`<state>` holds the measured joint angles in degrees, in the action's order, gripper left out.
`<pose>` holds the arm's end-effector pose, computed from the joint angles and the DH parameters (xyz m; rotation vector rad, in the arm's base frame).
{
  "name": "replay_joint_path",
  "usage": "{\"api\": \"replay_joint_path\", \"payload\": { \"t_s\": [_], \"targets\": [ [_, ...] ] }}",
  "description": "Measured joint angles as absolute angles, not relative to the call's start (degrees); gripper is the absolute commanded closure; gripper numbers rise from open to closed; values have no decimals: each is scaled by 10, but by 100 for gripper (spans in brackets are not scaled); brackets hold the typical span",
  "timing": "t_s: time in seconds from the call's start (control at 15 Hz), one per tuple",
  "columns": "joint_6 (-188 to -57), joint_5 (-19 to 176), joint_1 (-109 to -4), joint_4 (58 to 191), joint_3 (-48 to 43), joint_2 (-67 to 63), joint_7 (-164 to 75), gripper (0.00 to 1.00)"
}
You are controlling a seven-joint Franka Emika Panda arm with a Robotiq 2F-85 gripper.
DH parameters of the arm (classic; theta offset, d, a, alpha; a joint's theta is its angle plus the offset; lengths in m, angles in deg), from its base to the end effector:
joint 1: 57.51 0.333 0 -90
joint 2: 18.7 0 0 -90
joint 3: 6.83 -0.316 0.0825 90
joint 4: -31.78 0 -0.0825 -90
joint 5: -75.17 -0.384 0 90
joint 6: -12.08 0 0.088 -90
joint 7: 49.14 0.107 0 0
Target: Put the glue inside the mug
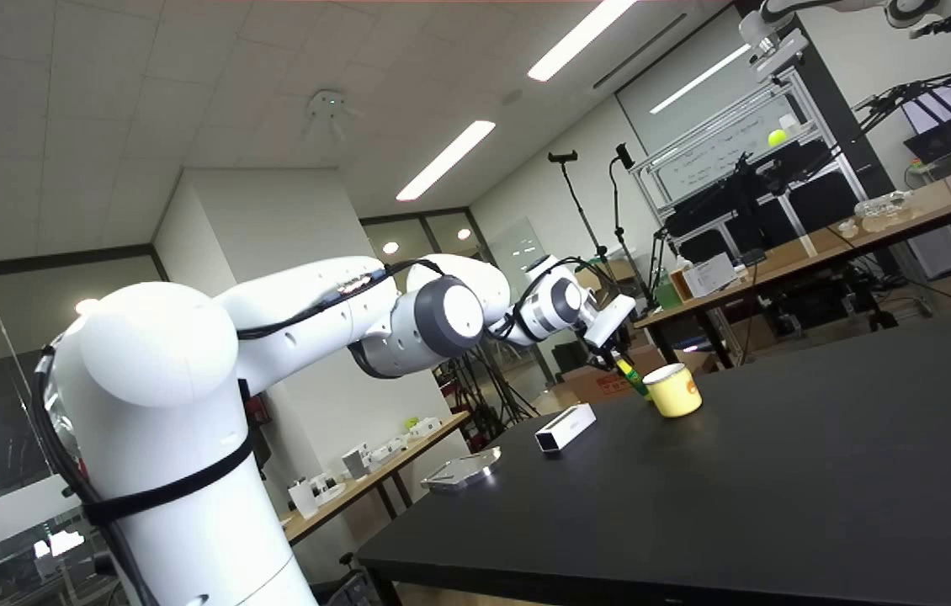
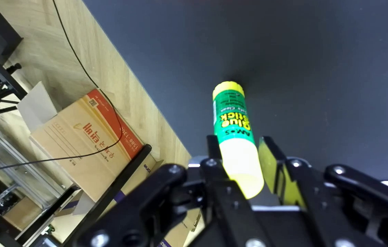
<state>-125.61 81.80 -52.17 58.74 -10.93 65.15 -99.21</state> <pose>0.8329 0.0951 0.1705 2.5050 1.4089 0.6236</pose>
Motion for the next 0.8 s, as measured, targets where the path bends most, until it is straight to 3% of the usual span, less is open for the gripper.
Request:
{"api": "replay_joint_path", "payload": {
  "t_s": [0.8],
  "targets": [
    [-1139,821,-529,553,-95,578,-990,92]
  ]
}}
